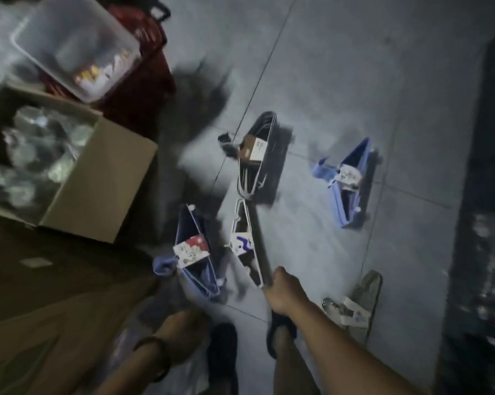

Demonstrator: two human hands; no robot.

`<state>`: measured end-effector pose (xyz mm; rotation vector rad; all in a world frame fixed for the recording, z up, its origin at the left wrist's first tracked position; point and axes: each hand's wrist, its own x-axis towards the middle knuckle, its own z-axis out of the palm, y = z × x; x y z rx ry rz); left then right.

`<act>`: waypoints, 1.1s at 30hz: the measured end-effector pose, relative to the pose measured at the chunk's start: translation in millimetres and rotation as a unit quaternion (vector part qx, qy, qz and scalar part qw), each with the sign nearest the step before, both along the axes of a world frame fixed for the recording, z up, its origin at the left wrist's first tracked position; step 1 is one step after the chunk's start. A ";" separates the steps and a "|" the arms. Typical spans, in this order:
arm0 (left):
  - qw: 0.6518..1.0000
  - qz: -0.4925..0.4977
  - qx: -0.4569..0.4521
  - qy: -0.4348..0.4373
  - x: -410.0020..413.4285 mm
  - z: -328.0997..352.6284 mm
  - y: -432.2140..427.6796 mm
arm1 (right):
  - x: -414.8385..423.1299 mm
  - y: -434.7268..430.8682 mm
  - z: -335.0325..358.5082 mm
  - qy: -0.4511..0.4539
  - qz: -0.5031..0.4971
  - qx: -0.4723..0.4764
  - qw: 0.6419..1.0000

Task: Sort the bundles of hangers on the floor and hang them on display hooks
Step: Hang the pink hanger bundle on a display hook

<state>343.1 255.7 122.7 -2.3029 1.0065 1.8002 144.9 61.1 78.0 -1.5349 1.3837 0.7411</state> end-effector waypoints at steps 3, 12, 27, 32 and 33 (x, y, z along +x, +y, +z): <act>0.989 0.119 0.035 0.077 -31.2 -84.3 -41.9 | 14.5 -23.2 -79.2 -0.009 -0.008 0.040 0.999; 0.866 0.473 0.115 0.116 -73.3 -356.7 -120.5 | 36.8 -51.4 -335.4 0.020 0.042 0.060 0.997; 0.802 0.590 0.065 0.071 -65.5 -436.0 -146.9 | 36.0 -7.7 -398.8 0.006 0.039 -0.039 0.998; 0.791 0.597 0.073 0.113 -73.7 -385.1 -141.0 | 29.0 -10.6 -349.1 -0.006 0.058 0.003 0.998; 0.770 0.621 0.071 0.127 -79.0 -370.2 -142.1 | 26.9 -11.5 -339.8 -0.007 0.055 0.025 0.998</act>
